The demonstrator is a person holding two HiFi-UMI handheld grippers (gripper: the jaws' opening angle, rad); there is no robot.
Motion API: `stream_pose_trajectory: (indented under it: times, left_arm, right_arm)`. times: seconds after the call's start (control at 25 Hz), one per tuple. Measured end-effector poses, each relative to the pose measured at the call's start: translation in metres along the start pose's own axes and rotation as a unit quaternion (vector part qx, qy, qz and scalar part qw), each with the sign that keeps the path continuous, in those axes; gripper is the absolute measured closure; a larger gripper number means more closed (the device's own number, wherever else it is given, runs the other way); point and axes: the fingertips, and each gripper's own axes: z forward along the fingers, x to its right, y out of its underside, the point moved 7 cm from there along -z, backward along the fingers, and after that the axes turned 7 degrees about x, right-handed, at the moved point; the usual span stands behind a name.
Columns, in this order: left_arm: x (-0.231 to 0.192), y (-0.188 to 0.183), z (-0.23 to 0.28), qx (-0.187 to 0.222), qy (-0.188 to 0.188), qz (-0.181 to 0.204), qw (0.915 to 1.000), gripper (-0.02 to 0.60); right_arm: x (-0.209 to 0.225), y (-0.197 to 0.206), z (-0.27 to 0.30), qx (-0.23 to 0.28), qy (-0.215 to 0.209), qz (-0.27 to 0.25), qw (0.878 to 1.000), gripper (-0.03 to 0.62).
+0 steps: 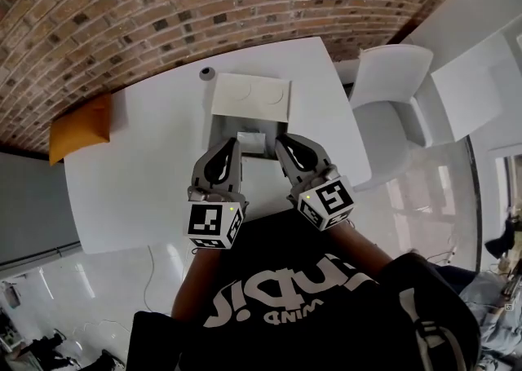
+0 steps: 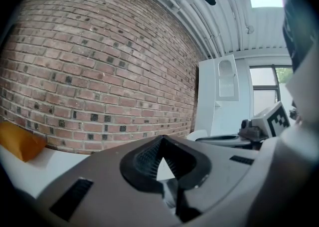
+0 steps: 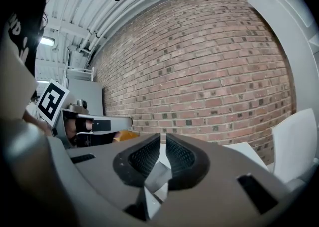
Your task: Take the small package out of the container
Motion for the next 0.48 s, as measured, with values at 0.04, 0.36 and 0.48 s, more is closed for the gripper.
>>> stream_pose_trajectory:
  times: [0.04, 0.36, 0.48]
  left_arm:
    - [0.001, 0.000, 0.002, 0.000, 0.000, 0.000, 1.0000, 0.577]
    - [0.005, 0.001, 0.006, -0.007, -0.003, 0.003, 1.0000, 0.577]
    - [0.002, 0.002, 0.004, -0.009, -0.007, 0.004, 0.9999, 0.577]
  right_arm:
    - [0.001, 0.001, 0.001, -0.004, -0.003, 0.001, 1.000, 0.568]
    - [0.002, 0.012, 0.003, -0.022, -0.025, 0.008, 0.999, 0.473]
    - [0.000, 0.014, 0.005, -0.024, -0.026, 0.014, 0.999, 0.457]
